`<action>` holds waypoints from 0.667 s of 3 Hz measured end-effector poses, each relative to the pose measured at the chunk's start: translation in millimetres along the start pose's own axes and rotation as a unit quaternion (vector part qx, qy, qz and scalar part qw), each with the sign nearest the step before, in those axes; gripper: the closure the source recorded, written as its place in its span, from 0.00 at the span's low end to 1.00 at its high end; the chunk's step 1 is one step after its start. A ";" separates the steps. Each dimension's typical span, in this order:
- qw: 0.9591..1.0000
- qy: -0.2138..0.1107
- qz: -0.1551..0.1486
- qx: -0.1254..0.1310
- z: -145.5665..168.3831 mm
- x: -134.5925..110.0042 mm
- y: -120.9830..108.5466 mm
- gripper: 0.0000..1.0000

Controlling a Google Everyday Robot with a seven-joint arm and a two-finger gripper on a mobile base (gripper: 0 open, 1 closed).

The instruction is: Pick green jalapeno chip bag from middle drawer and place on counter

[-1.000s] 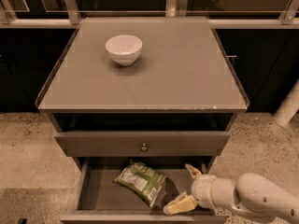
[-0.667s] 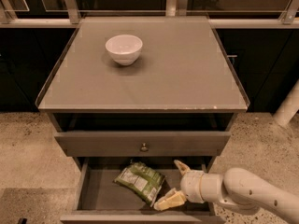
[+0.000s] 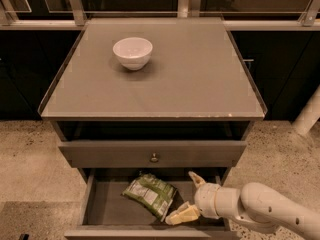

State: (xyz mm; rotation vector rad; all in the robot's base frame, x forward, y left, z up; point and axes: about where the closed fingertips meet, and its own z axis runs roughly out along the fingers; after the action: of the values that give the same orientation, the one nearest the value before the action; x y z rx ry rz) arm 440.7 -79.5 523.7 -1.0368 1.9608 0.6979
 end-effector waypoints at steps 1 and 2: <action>1.000 -0.006 -0.019 -0.007 26.0 -5.6 2.9 0.00; 0.998 0.004 -0.034 -0.048 87.9 -4.2 21.9 0.00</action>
Offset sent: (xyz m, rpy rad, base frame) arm 0.0260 0.0942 -0.0431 0.0234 -0.0161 0.1501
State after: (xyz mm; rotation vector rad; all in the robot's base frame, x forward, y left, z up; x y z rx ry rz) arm 457.7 -0.5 482.6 -1.1603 1.9045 0.7563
